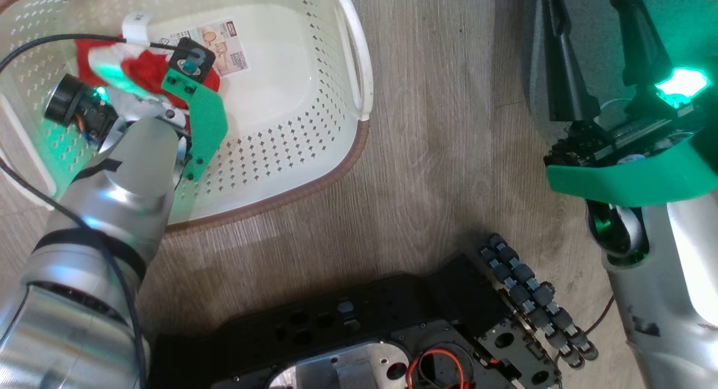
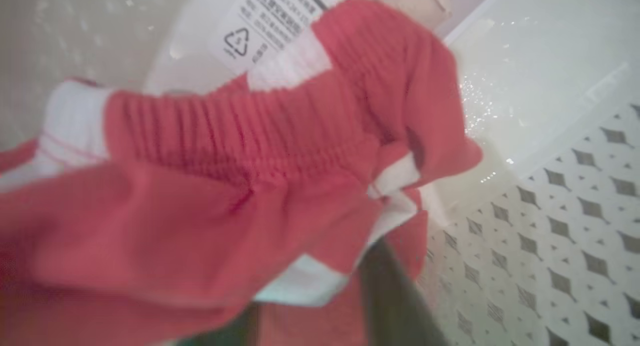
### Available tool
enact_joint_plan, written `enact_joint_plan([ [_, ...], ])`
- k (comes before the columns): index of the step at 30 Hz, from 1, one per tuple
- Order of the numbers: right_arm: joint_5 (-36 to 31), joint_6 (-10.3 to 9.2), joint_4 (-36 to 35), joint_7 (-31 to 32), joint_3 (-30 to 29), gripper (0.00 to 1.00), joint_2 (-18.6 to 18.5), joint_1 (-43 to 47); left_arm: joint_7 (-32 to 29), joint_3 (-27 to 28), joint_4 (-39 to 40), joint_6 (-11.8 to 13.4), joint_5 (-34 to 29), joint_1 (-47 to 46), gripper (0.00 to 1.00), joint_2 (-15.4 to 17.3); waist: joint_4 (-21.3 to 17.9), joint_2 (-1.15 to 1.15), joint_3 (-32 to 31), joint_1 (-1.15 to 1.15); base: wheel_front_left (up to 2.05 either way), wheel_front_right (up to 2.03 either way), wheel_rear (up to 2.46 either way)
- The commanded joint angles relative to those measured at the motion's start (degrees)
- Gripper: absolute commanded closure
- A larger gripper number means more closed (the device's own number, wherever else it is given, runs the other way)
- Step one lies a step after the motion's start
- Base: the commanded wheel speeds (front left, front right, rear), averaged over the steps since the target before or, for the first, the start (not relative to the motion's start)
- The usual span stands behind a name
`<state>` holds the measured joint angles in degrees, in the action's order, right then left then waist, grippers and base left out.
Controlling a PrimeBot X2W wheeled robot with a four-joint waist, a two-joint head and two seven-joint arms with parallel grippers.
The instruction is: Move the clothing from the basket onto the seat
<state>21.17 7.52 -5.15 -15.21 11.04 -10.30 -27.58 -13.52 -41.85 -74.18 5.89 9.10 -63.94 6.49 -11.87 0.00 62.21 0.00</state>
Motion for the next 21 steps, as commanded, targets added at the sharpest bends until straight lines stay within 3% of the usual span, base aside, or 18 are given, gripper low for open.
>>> enact_joint_plan([
  [1, 0.7, -0.03, 2.4, 0.2, -0.2, 0.00, -0.2, 3.9, -0.5, 0.4, 0.2, -0.7, 0.5, 1.4, 1.00, 0.8, 0.1, 0.00, -0.1, 0.00, 0.00, 0.00, 0.00],
  [11, 0.4, -0.03, 2.5, 0.2, 0.0, 0.00, -0.2, 1.5, 0.5, 0.6, 0.2, -1.4, 2.2, 1.6, 1.00, 0.6, 0.3, 0.00, -2.2, 0.00, 0.00, 0.00, 0.00],
  [21, -0.6, -0.03, 4.6, 0.2, 0.2, 0.00, -0.2, 1.9, 9.2, 4.0, 0.2, -1.9, 7.8, 7.1, 1.00, -2.1, 2.5, 0.00, -13.6, 0.00, 0.00, 0.00, 0.00],
])
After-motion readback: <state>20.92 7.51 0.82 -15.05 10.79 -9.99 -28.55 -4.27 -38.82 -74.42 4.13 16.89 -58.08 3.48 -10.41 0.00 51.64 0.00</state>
